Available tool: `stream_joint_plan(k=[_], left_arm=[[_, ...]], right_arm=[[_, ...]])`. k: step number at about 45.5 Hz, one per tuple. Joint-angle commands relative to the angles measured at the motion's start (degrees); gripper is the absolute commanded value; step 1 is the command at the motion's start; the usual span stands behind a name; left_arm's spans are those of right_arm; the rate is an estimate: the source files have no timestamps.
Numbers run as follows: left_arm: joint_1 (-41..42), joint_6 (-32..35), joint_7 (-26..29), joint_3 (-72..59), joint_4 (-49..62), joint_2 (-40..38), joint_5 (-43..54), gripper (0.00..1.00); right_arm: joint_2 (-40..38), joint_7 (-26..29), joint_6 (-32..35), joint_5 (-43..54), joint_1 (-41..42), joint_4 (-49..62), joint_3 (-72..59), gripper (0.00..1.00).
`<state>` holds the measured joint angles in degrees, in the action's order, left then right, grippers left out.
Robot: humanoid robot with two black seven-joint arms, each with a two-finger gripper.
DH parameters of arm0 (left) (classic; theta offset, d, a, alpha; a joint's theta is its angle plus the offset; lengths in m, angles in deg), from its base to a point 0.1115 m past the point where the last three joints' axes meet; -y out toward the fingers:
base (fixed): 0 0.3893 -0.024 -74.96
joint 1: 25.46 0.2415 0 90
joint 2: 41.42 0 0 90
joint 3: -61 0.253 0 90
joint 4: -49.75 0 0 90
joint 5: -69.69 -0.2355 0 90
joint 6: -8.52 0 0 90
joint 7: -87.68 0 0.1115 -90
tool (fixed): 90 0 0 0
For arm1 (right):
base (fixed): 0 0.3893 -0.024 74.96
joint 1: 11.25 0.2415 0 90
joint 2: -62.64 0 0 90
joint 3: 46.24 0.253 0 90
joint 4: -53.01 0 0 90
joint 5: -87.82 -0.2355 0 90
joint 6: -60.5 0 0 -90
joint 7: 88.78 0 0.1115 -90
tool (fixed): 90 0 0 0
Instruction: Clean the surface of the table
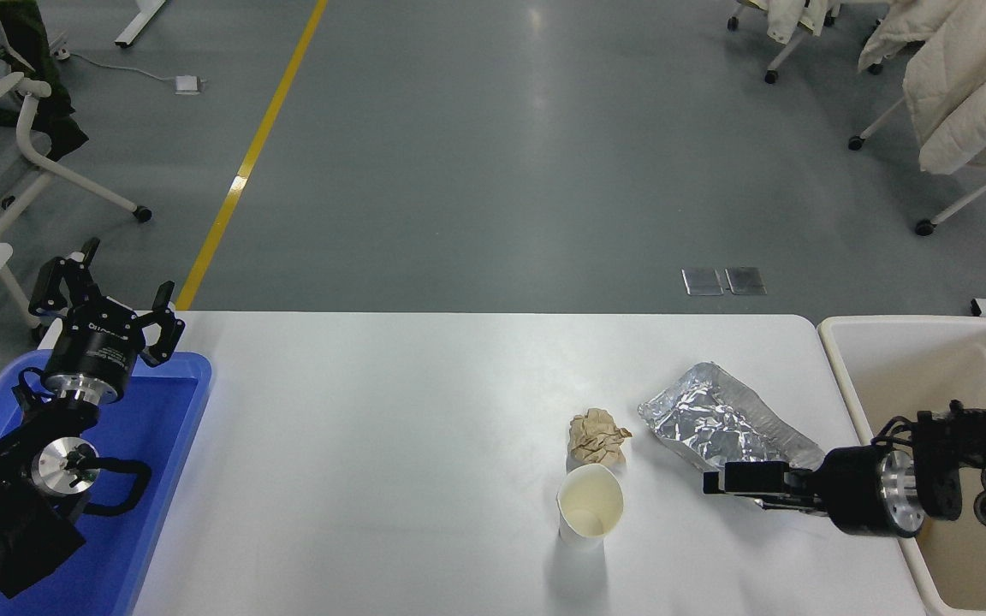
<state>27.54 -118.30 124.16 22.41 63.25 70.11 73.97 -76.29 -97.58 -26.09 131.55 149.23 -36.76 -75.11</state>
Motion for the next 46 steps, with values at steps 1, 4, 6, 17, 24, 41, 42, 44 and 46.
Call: stream_joint_plan(k=[1,4,6,17,24,41,42,44,46], left_arm=[[0.0,0.0,0.0,0.0,0.0,0.0,-0.1,1.0],[0.0,0.0,0.0,0.0,0.0,0.0,0.0,1.0],[0.0,0.0,0.0,0.0,0.0,0.0,-0.1,1.0],[0.0,0.0,0.0,0.0,0.0,0.0,0.0,1.0],[0.0,0.0,0.0,0.0,0.0,0.0,0.0,1.0],[0.0,0.0,0.0,0.0,0.0,0.0,0.0,1.0],[0.0,0.0,0.0,0.0,0.0,0.0,0.0,1.0],[0.0,0.0,0.0,0.0,0.0,0.0,0.0,1.0],[0.0,0.0,0.0,0.0,0.0,0.0,-0.1,1.0]], right_arm=[[6.2,3.4,-0.3,-7.5,1.1,-0.4,0.2,1.0],[6.8,4.0,-0.2,-10.1,1.8,-0.4,0.2,1.0],[7.5,4.2,-0.2,-12.0,2.6,-0.4,0.2,1.0],[12.3,4.1,-1.7,-12.4,1.6,0.6,0.2,1.0],[15.3,3.7,-5.6,-11.1,-0.9,1.8,0.1,1.0],[19.6,3.7,-8.2,-8.7,-4.7,8.0,0.1,1.0],[19.9,3.7,-8.3,-8.7,-4.9,8.5,0.1,1.0],[20.3,3.7,-8.5,-8.8,-5.3,9.2,0.1,1.0],[20.5,3.7,-8.5,-8.8,-5.6,9.3,0.1,1.0]])
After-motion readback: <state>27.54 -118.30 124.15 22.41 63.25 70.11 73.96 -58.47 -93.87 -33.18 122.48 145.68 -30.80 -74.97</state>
